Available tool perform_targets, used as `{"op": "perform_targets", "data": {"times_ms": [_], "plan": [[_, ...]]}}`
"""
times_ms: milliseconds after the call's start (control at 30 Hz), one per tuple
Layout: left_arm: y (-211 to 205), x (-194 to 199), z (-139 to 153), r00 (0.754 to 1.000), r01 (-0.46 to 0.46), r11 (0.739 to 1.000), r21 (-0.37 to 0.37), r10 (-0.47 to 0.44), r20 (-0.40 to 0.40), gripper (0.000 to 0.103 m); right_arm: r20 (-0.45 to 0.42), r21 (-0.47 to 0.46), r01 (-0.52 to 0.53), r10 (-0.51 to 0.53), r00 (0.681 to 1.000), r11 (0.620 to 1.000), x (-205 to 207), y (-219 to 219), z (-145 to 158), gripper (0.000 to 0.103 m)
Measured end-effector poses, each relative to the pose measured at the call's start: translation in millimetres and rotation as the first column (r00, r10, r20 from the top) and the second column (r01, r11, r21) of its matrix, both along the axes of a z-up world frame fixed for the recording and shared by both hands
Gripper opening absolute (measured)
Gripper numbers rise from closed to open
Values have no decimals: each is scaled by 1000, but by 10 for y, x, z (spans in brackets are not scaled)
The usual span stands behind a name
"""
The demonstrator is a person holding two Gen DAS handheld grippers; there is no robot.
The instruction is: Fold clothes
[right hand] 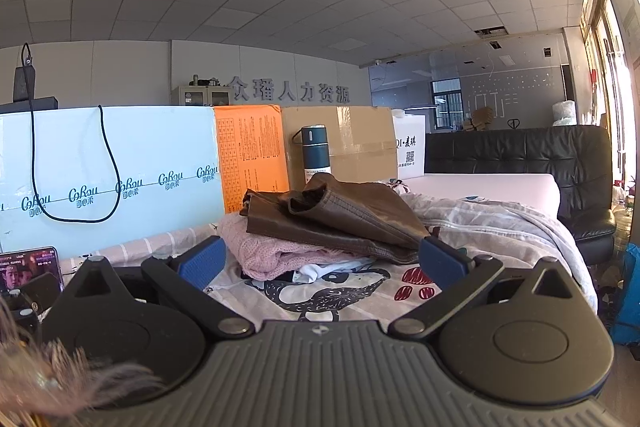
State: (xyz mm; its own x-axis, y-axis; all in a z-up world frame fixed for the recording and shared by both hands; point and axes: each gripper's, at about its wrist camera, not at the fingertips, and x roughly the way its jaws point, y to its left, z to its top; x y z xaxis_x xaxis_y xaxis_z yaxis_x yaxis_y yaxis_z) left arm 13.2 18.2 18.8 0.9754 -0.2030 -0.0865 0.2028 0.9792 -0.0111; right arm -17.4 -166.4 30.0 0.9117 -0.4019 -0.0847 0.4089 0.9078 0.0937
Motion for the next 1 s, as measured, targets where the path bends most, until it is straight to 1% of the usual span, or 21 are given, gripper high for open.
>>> {"op": "perform_targets", "data": {"times_ms": [1000], "plan": [[10, 2, -4, 1000, 5, 1000, 0, -5, -2, 103, 3, -36, 36, -36, 999, 999, -121, 24, -3, 103]]}}
